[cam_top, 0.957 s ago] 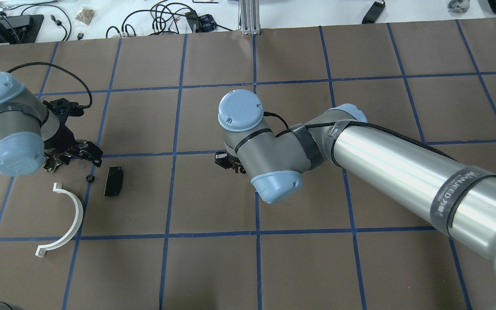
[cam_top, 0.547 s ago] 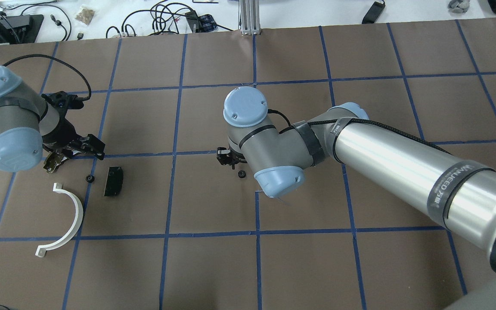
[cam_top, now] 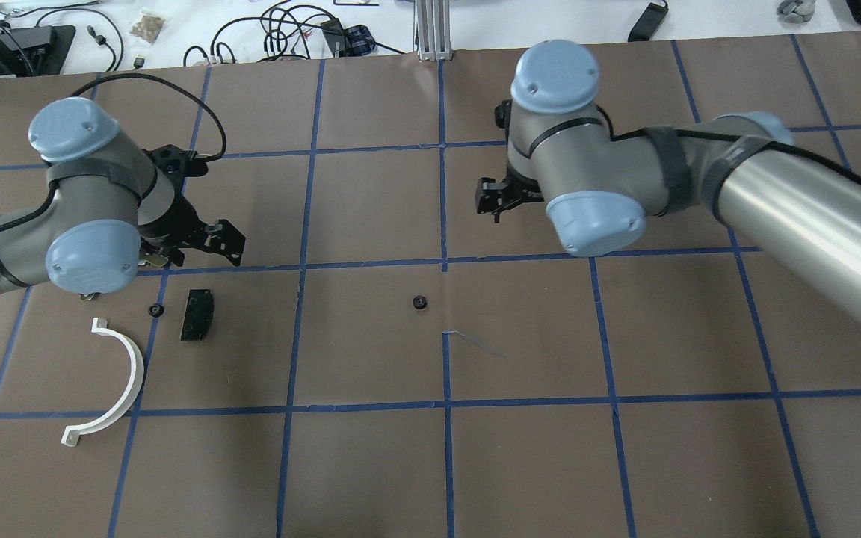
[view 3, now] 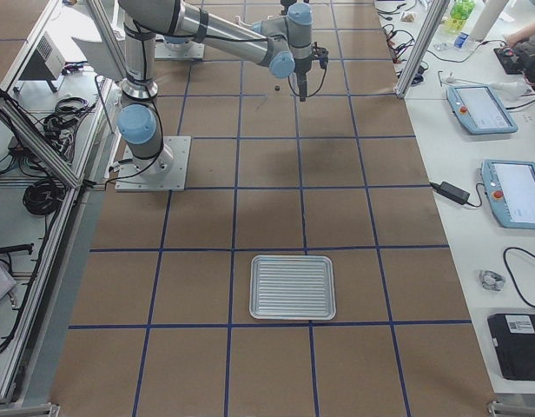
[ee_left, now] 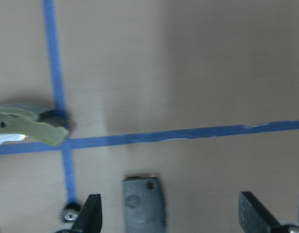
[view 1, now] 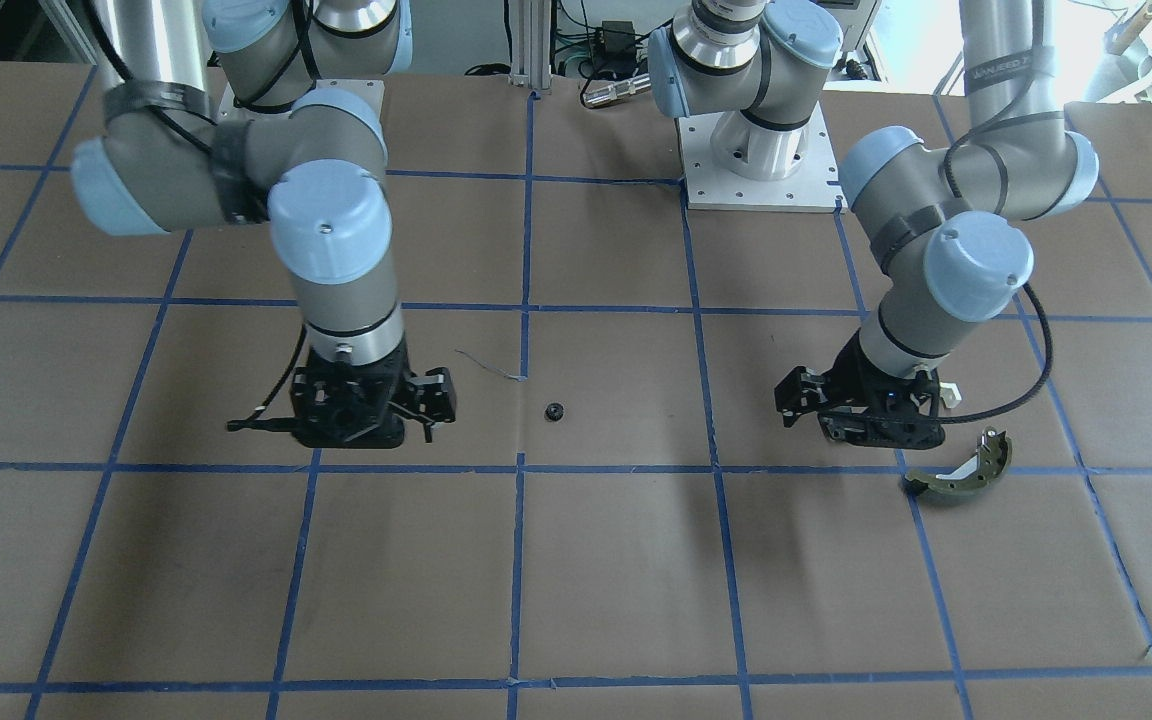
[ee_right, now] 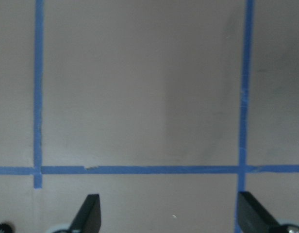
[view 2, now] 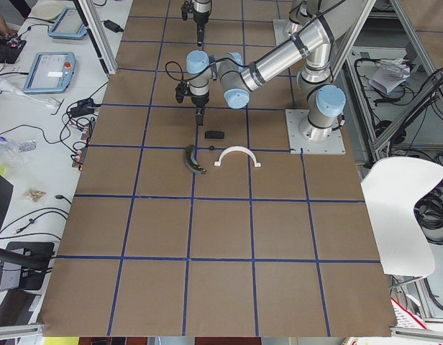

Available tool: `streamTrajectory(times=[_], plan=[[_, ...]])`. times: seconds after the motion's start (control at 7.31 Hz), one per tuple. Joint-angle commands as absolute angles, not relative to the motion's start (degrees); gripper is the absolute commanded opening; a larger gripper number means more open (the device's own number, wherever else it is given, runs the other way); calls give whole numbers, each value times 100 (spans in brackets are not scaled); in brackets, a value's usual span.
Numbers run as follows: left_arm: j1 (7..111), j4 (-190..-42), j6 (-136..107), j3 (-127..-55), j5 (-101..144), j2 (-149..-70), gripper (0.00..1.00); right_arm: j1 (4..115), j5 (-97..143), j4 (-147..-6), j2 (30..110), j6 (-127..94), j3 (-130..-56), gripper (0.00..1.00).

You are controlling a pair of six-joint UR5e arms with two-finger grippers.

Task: Place bearing gear from tray to pile

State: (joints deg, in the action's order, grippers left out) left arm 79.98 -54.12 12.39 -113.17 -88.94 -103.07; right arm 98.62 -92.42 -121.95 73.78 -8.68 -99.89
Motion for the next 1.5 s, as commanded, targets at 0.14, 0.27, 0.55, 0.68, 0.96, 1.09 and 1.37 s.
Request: streamTrajectory(times=[0.14,0.27,0.55,0.68,0.96,1.09,1.37], plan=[[9540,-5257,-652,-11303,-8894,-10336,100,9079,-9105,-9222,7717,-580,-7901,100],[9945,-5204,-1016,-11311,-8903,-10371,100,9244,-9114,-8706,7804,-650,-7492,100],[10658,-5212,-1220,-11181,-8877,-10459,100,9790,-9289,-8623,8172,-511,-7724,100],[10870,-5212,-1509,-11154,-8886,-10502,100,9660,-9490,-8639,8287,-118,-7856,100],[10924,-5116,-1660,-11058,-8668,-10713,100,9379,-9492,-8622,8384,9,-8206,100],[10925,-5089,-1696,-10978,-8623,-10827,100,9361,-9466,-8944,8524,-61,-8444,100],[10942,-4975,-1740,-10899,-8631,-11038,100,9002,-9326,-9264,8560,-70,-8481,100]])
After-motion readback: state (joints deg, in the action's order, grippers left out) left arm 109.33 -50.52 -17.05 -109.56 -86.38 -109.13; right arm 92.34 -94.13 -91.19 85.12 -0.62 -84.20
